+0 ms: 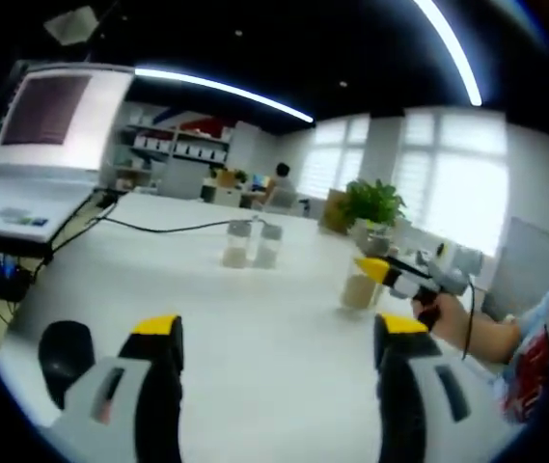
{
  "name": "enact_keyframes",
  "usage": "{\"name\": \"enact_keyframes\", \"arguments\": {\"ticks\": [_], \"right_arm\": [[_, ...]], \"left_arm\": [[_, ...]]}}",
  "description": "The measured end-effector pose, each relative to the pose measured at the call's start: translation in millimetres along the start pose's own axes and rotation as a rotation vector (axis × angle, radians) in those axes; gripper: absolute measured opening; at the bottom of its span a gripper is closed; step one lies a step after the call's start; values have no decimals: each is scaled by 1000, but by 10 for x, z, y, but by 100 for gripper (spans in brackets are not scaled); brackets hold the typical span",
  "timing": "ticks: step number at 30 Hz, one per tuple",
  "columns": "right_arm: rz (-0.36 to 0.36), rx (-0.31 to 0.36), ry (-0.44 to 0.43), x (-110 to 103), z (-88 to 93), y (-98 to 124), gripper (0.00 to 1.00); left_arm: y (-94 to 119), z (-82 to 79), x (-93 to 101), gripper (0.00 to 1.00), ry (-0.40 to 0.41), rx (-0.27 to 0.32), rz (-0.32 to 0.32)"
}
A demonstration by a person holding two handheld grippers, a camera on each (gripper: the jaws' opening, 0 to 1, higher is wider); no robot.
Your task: Rotate the seasoning bottle until the label or dispensing opening points toward the visible target arrow and the bottle remains upright within the marked orientation range
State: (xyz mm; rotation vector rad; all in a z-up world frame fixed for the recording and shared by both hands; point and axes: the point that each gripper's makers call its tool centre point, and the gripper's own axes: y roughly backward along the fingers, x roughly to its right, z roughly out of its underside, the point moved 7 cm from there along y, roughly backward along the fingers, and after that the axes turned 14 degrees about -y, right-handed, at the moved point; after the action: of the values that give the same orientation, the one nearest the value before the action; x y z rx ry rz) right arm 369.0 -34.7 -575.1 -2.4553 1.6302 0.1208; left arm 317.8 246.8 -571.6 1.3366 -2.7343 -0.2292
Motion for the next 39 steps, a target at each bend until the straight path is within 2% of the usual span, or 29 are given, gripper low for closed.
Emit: {"name": "enact_keyframes", "arguments": {"ticks": [2,7,10,15,23,29,39], "right_arm": [[61,14,-1,6,12,4,39],[153,40,-20,3,111,-54,39],[184,56,-45,38,156,-100,39],[191,48,-51,56,207,-155,39],[215,54,8,84,224,-220,39],[273,41,-14,113,233,-201,40],[283,35,-14,107,234,-181,40]], "left_arm": [[-11,10,12,86,2,-2,6],[-29,22,26,86,7,-5,20],[-22,18,26,86,10,1,22],[-8,12,3,86,14,6,20],[-8,6,-22,86,16,10,15],[-6,0,-13,86,15,12,18],[21,-21,-23,86,12,20,12]]}}
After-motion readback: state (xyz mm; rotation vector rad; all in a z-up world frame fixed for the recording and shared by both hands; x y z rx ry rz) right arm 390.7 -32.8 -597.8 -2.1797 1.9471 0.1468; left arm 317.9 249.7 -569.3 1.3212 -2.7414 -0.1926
